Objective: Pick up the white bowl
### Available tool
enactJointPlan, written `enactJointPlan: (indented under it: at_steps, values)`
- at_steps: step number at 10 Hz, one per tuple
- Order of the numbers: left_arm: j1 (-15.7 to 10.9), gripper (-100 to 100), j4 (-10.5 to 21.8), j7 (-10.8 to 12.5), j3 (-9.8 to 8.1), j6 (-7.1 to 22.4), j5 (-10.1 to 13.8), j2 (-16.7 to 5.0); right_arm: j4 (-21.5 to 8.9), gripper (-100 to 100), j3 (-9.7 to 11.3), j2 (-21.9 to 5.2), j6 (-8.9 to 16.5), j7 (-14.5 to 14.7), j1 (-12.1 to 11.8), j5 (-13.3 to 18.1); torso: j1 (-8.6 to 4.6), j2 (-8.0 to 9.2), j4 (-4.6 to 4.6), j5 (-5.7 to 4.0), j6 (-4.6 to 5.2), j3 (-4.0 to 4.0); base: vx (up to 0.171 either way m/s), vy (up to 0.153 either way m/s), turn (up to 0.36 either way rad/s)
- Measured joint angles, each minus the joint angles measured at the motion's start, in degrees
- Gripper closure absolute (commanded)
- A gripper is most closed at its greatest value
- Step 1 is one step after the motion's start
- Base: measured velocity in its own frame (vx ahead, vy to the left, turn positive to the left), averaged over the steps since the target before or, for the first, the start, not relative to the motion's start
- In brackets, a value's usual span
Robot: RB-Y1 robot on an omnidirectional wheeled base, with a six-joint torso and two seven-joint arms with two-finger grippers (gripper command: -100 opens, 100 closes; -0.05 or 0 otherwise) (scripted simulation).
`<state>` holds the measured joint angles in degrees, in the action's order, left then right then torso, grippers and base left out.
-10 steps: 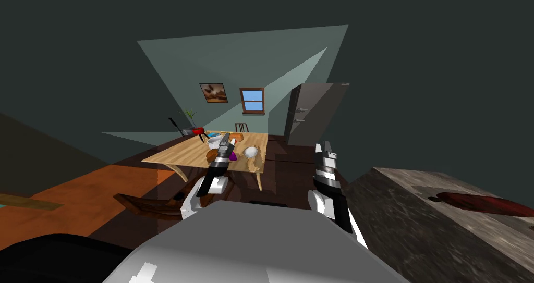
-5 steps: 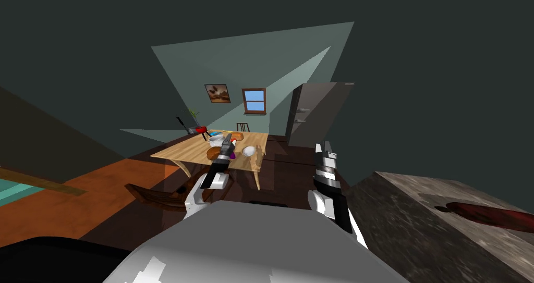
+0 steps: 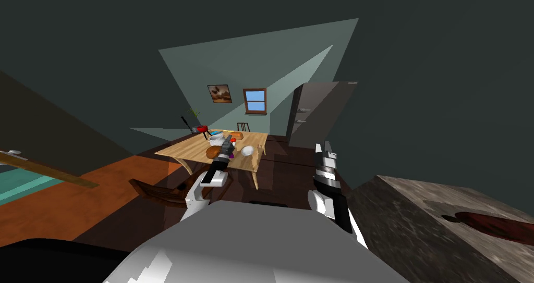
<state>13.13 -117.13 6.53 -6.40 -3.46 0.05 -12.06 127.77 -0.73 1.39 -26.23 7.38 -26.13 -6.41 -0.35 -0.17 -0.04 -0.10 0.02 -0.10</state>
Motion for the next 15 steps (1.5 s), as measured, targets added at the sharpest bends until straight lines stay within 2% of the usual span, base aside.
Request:
enactJointPlan:
  at_steps: [1,3,6,8,12,13,15]
  values:
    - [0.0,-100,0.7,0.2,-0.32,1.3,0.4,-0.1,0.0,0,0.0,0.0,0.0,0.0,0.0,0.0,-0.01,-0.02,-0.01,0.01,-0.01,-0.01,0.019,-0.099,0.040]
    - [-1.6,-100,2.9,0.7,-1.33,4.2,1.5,-1.1,0.0,0,0.0,0.0,0.0,0.0,0.0,0.0,-0.08,-0.13,-0.03,-0.01,0.00,-0.07,0.033,-0.112,0.044]
    - [-2.3,-100,4.4,0.8,-2.04,8.5,2.4,-1.2,0.0,0,0.0,0.0,0.0,0.0,0.0,0.0,0.04,-0.08,-0.02,0.00,0.00,-0.05,0.030,-0.092,0.041]
    - [-3.1,-100,6.7,1.1,-3.27,12.4,4.2,-2.3,0.0,0,0.0,0.0,0.0,0.0,0.0,0.0,-0.05,-0.20,-0.04,0.00,-0.01,-0.11,0.050,-0.119,0.041]
    - [-4.4,-100,11.3,1.2,-4.74,17.6,6.6,-3.4,0.0,0,0.0,0.0,0.0,0.0,0.0,0.0,0.12,-0.20,-0.04,0.03,0.00,-0.11,0.057,-0.084,0.014]
    - [-4.6,-100,12.8,1.3,-5.48,19.5,8.1,-4.5,0.0,0,0.0,0.0,0.0,0.0,0.0,0.0,0.08,-0.35,-0.07,0.02,0.00,-0.20,0.081,-0.073,0.010]
    - [-3.8,-100,14.8,1.2,-6.00,21.3,9.6,-5.1,0.0,0,0.0,0.0,0.0,0.0,0.0,0.0,0.12,-0.25,-0.06,0.03,0.00,-0.15,0.052,-0.064,-0.002]
